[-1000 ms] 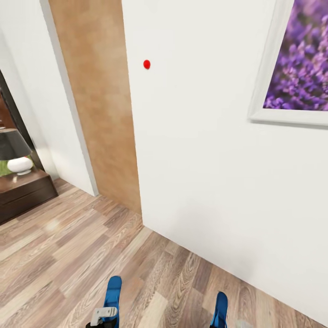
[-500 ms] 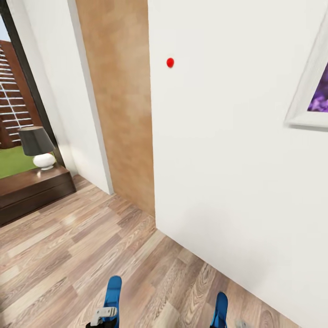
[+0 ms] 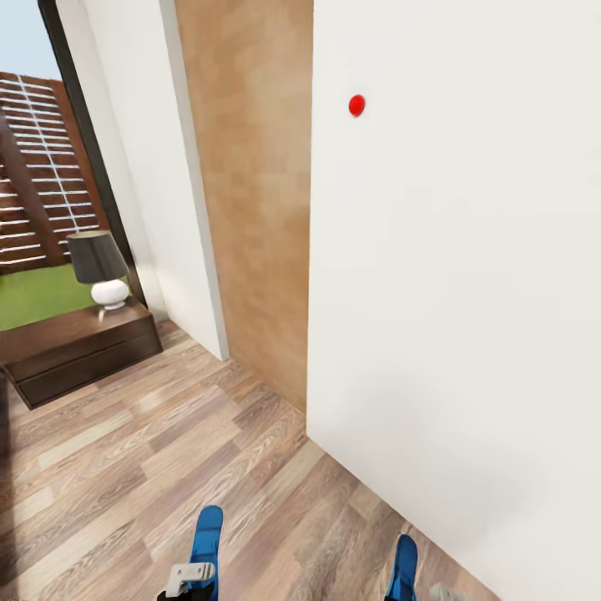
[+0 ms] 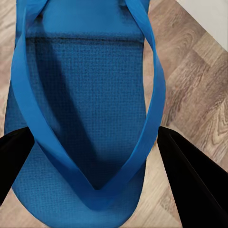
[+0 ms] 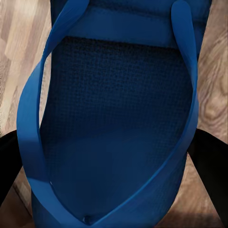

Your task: In the bedroom, move the book from the bed onto either nightstand, and place the two sandals side by side next to the bed.

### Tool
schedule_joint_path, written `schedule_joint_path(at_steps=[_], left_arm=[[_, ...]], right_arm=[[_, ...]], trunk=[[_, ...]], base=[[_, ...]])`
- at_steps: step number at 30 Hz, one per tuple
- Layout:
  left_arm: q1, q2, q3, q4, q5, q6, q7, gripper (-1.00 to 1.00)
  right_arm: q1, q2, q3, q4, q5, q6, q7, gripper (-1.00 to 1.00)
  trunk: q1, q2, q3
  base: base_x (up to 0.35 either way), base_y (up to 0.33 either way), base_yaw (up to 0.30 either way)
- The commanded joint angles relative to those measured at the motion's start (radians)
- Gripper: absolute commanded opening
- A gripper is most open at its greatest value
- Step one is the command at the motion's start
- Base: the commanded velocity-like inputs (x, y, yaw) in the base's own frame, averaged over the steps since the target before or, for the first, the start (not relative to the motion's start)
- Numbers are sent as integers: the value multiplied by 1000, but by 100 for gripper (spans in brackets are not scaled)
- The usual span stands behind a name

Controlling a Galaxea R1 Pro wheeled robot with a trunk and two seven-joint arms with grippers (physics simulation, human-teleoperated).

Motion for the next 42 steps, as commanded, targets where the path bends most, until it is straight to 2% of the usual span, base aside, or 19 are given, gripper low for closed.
schedule_joint_path(at_steps=[1, 6, 13, 18, 25, 35, 42], left_arm=[[-1, 1, -5, 0, 11, 1, 0, -100], [-1, 1, -5, 0, 11, 1, 0, -100], [-1, 1, -5, 0, 11, 1, 0, -100], [-1, 1, -6, 0, 11, 0, 0, -100], [-1, 1, -6, 0, 11, -1, 0, -100], [-1, 1, -6, 0, 11, -1, 1, -100], [-1, 1, -6, 0, 11, -1, 2, -100]], right_arm=[[0, 0, -1, 0, -10, 6, 4, -100], [0, 0, -1, 0, -10, 6, 4, -100], [-1, 0, -1, 0, -10, 7, 4, -100], [-1, 0, -1, -1, -10, 6, 4, -100], [0, 0, -1, 0, -10, 6, 5, -100], [0, 0, -1, -1, -10, 6, 6, -100], [0, 0, -1, -1, -10, 6, 6, -100]], trunk=[[0, 0, -1], [0, 0, -1], [0, 0, -1], [0, 0, -1], [0, 0, -1], [0, 0, -1], [0, 0, -1]], base=[[303, 0, 289], [261, 0, 289], [61, 0, 267], [73, 0, 81], [291, 0, 89], [318, 0, 272], [56, 0, 288]])
